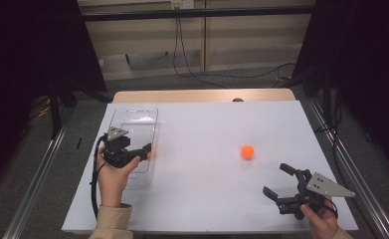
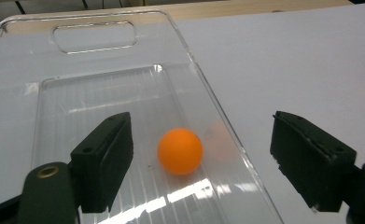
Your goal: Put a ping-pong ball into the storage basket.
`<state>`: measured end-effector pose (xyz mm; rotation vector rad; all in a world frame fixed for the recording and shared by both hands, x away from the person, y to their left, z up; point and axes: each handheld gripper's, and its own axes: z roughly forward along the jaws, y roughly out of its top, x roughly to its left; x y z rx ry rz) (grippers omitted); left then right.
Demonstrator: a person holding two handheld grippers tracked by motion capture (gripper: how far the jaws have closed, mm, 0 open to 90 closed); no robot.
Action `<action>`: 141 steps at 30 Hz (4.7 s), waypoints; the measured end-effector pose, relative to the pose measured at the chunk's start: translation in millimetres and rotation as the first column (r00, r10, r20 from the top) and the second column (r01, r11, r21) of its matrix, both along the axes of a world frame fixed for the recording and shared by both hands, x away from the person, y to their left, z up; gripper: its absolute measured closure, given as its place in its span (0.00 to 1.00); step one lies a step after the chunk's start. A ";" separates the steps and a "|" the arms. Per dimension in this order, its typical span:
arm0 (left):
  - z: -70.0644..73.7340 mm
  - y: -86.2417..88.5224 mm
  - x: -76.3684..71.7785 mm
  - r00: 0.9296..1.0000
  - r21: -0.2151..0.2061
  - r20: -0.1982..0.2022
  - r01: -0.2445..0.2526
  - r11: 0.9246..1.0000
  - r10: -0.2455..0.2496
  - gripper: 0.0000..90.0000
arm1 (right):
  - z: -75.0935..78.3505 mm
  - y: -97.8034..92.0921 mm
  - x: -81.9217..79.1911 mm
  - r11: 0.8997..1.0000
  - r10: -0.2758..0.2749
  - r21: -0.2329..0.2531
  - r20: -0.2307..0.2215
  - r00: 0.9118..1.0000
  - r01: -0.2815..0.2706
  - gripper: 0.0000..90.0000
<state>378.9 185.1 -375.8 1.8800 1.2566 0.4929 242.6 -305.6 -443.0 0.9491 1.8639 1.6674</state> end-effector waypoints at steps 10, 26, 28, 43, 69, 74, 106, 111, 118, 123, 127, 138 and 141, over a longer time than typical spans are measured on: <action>4.7 -14.1 -1.4 0.999 -0.014 -0.002 0.049 0.999 -0.049 0.18 | 0.1 -0.3 0.0 1.000 0.001 0.000 0.000 1.000 -0.001 0.02; 6.2 -37.0 -2.4 0.992 -0.041 0.001 0.126 0.991 -0.126 0.14 | 0.1 -0.2 0.1 1.000 0.001 0.000 0.001 1.000 -0.001 0.02; 5.7 -39.0 -2.4 0.991 -0.048 -0.001 0.137 0.989 -0.137 0.14 | 0.0 -0.3 -0.1 1.000 0.001 0.000 0.000 1.000 -0.001 0.02; 5.2 -50.9 -3.2 0.984 -0.069 0.005 0.179 0.981 -0.179 0.13 | -0.1 -0.1 -0.1 1.000 -0.001 -0.003 0.001 1.000 0.001 0.02; -3.5 -81.5 -4.8 0.969 -0.048 -0.010 0.247 0.968 -0.248 0.11 | -0.2 0.0 0.1 1.000 0.001 -0.009 0.002 1.000 -0.001 0.02; -5.3 -85.7 -4.5 0.965 -0.041 -0.011 0.261 0.965 -0.261 0.11 | -0.1 0.1 0.1 1.000 -0.001 -0.008 0.002 1.000 0.001 0.02; -15.7 -108.1 -5.1 0.949 -0.042 -0.008 0.315 0.948 -0.315 0.10 | -0.5 1.2 4.0 1.000 0.010 -0.027 -0.005 1.000 -0.010 0.02; -18.7 -115.7 -5.7 0.940 -0.034 0.007 0.341 0.940 -0.341 0.10 | 0.1 0.6 4.0 1.000 0.013 -0.023 -0.006 1.000 -0.013 0.02; -21.9 -124.3 -6.9 0.933 -0.036 0.010 0.361 0.932 -0.360 0.10 | 0.3 0.2 3.8 1.000 0.011 -0.025 -0.007 1.000 -0.012 0.02; -23.4 -128.8 -7.0 0.929 -0.039 0.020 0.370 0.928 -0.370 0.10 | 0.2 -0.2 3.6 1.000 0.010 -0.026 -0.005 1.000 -0.010 0.02; -24.8 -132.5 -7.1 0.925 -0.042 0.022 0.380 0.924 -0.379 0.10 | 0.2 -0.4 3.2 1.000 0.011 -0.025 -0.003 1.000 -0.011 0.02; -31.4 -145.3 -6.0 0.912 -0.033 0.024 0.410 0.912 -0.409 0.10 | -0.4 -1.0 3.5 1.000 0.009 -0.024 -0.002 1.000 -0.009 0.02; -32.3 -148.6 -5.7 0.908 -0.029 0.030 0.418 0.908 -0.417 0.10 | -0.4 -1.2 3.2 1.000 0.009 -0.024 -0.002 1.000 -0.009 0.02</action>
